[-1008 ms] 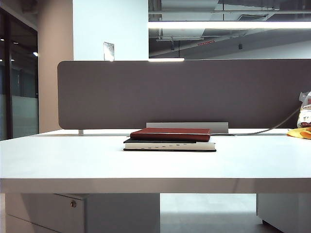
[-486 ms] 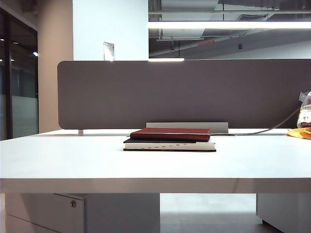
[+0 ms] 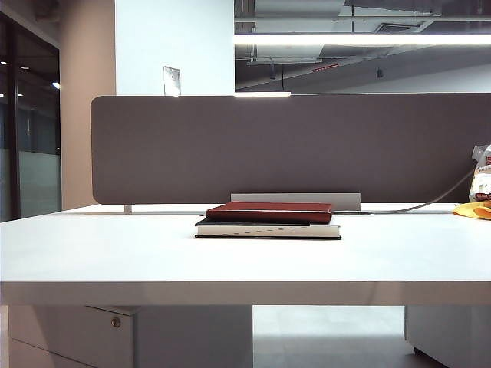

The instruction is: Pick up the red book and place it on top of the black book.

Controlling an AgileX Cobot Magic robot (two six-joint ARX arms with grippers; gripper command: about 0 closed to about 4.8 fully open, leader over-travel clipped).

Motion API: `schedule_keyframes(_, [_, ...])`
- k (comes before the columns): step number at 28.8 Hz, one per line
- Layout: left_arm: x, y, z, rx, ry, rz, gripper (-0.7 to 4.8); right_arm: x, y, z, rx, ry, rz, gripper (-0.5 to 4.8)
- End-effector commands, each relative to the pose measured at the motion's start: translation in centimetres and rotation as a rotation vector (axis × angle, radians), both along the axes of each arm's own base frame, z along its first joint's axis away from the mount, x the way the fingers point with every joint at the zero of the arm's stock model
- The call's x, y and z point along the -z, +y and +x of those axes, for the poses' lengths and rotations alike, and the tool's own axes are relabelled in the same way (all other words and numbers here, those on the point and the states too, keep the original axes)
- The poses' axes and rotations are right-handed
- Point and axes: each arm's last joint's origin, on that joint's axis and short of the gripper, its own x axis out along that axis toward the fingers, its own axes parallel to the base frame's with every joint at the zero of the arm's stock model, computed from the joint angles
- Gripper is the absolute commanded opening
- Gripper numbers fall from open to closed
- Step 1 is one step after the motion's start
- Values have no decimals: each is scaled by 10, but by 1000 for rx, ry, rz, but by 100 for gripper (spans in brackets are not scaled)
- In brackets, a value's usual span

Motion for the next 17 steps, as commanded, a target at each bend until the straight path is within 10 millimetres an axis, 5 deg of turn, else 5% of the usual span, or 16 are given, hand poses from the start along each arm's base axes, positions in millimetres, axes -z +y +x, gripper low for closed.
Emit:
schedule_keyframes(1, [0,5,0,-51,-1,22,-6,-1,0,0,-2,-17,-1,-1])
schedule_keyframes(17, [0,5,0,-49,-2,67,-6,-1,0,0,-2,-17,-1,-1])
